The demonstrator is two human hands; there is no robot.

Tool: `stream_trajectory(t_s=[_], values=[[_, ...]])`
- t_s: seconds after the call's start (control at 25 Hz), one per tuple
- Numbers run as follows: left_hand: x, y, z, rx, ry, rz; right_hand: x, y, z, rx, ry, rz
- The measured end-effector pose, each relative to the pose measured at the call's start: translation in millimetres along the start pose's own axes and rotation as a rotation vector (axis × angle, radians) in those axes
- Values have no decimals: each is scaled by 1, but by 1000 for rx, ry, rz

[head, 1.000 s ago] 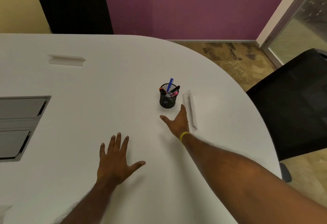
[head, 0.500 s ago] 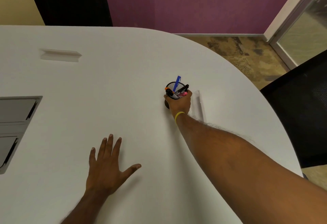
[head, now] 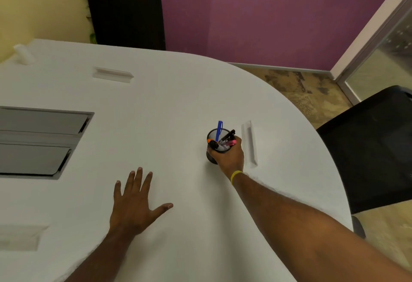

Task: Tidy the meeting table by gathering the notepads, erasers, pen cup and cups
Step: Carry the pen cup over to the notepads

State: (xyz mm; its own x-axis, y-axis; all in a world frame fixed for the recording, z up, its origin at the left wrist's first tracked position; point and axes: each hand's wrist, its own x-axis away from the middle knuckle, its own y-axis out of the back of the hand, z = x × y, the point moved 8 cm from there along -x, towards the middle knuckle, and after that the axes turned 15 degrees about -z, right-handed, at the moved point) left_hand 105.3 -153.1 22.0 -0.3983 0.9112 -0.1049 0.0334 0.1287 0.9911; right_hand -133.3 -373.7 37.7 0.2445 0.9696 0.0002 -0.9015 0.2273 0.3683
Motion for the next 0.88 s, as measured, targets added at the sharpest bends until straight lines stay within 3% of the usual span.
stream_trajectory(t_s=[0.4,0.88], values=[[151,60,41,-51,50,-9,192,91,6,32,63,122],[375,139,67,-145,238,-65,380,150,6,0,211,425]])
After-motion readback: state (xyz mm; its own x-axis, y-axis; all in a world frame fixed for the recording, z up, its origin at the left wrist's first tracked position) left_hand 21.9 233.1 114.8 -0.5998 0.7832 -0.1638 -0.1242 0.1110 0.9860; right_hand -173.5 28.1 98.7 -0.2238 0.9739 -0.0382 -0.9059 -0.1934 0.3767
